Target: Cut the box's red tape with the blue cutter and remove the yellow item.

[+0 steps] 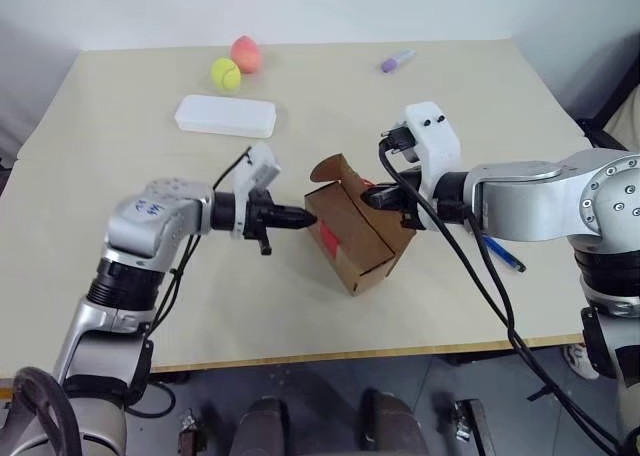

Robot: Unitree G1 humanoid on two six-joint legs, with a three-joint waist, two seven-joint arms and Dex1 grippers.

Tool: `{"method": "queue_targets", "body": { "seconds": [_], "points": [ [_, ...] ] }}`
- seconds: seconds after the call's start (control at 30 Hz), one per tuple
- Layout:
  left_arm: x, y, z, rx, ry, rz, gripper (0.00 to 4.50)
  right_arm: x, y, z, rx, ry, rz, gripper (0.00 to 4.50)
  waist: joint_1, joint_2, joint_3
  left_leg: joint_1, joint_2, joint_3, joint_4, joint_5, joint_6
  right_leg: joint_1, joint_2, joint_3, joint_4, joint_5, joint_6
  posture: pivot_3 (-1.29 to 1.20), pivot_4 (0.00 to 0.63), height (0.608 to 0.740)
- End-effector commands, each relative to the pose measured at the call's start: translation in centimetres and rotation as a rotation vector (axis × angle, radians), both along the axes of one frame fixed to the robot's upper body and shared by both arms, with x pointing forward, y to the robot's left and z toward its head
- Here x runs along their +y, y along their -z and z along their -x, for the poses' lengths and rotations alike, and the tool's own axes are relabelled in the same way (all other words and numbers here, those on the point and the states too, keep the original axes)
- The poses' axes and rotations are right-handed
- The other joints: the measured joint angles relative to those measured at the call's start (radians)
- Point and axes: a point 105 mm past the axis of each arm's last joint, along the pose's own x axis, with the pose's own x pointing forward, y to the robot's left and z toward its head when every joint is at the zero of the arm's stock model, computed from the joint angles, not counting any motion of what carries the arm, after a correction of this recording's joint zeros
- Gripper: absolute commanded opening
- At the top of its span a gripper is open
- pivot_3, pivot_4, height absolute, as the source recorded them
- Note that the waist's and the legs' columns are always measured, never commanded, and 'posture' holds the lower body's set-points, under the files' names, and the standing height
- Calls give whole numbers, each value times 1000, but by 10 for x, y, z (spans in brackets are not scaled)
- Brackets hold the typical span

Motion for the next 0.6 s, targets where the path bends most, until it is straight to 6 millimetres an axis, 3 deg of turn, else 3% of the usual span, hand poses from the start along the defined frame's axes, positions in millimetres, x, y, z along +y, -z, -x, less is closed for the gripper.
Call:
{"method": "queue_targets", "body": {
  "seconds": [0.03, 0.17, 0.4, 0.6],
  "points": [
    [-8, -25, 4, -51, 69, 49, 0, 3, 13, 3, 22, 4, 37, 35, -1, 0, 0, 0, 0, 0, 0, 0, 0, 0, 0, 0, 0, 0, 0, 0, 150, 740],
    [-16, -29, 7, -57, 123, 36, 0, 1, 16, 1, 27, 35, 33, 35, -3, 0, 0, 1, 0, 0, 0, 0, 0, 0, 0, 0, 1, 0, 0, 0, 150, 740],
    [-32, 2, 8, -48, 212, -66, 0, 3, 15, 1, 23, 35, 27, 35, -3, 0, 0, 1, 0, 0, 1, 0, 0, 0, 0, 0, 2, 0, 0, 0, 150, 740],
    [-24, 22, 0, -95, 271, -241, 0, 3, 6, 2, -1, 35, 10, 35, -2, 0, 0, 1, 1, 0, 4, 0, 1, 0, 0, 0, 3, 0, 0, 0, 150, 740]
  ]
}}
